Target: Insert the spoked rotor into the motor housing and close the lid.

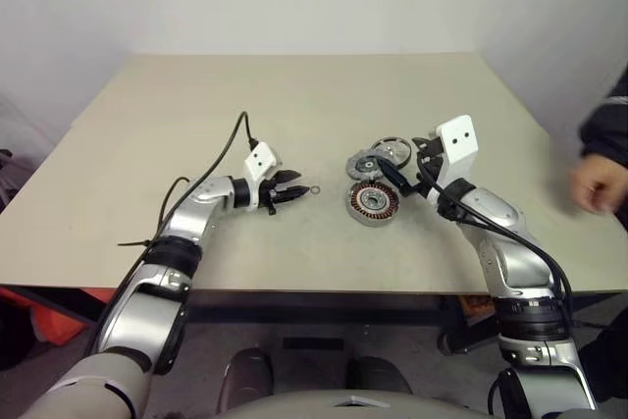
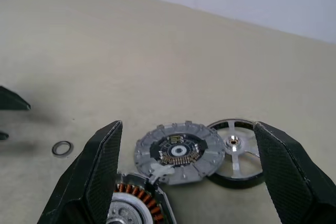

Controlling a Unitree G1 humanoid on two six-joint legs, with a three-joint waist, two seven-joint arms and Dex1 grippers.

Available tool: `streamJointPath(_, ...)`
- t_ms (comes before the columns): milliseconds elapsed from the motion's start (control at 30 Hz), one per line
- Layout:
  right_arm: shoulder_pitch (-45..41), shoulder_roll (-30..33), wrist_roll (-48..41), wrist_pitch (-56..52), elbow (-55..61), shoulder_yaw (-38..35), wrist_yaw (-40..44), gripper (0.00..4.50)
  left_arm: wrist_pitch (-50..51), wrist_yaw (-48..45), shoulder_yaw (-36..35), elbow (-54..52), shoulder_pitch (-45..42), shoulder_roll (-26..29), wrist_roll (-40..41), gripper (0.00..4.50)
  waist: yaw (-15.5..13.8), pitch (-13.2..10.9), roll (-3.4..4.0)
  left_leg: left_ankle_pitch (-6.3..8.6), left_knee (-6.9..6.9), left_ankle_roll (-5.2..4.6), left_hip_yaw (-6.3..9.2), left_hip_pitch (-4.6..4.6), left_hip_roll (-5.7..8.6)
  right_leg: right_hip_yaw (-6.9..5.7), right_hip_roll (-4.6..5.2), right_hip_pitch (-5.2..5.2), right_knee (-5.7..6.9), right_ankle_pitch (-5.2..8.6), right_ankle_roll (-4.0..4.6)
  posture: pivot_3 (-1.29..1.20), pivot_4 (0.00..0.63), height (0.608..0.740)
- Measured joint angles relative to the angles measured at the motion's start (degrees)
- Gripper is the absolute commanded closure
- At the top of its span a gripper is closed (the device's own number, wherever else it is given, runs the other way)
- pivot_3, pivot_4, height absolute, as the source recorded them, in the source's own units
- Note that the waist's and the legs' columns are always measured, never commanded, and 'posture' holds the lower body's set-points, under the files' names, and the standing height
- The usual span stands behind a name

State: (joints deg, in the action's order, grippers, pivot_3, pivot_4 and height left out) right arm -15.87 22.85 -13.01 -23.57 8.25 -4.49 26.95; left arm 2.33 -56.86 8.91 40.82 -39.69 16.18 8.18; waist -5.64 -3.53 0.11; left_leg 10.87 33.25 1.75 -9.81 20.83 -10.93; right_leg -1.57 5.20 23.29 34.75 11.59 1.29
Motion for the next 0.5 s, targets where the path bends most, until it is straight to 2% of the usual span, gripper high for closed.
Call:
streamJointPath(300,9.41,7.82,-6.8,-2.71,8.46,-2.1,9.74,0.0,-3.92,-3.53,0.52,14.11,-7.7,-3.87,-3.05,2.43,-0.71,-0.02,-0.04,0.11,0.05,-0.2,0.01,-0.04,0.01,-0.02,0.06,-0.06,-0.01,0.0,-0.01,0.0,0.0,0.74)
streamJointPath(500,13.54,10.75,-9.6,-3.54,11.96,-2.26,13.7,0.0,-6.42,-4.12,0.51,20.28,-10.86,-5.86,-5.18,2.43,-0.84,-0.03,-0.05,0.11,0.04,-0.2,0.02,-0.06,0.0,-0.03,0.06,-0.09,-0.01,0.0,-0.01,0.0,0.0,0.74)
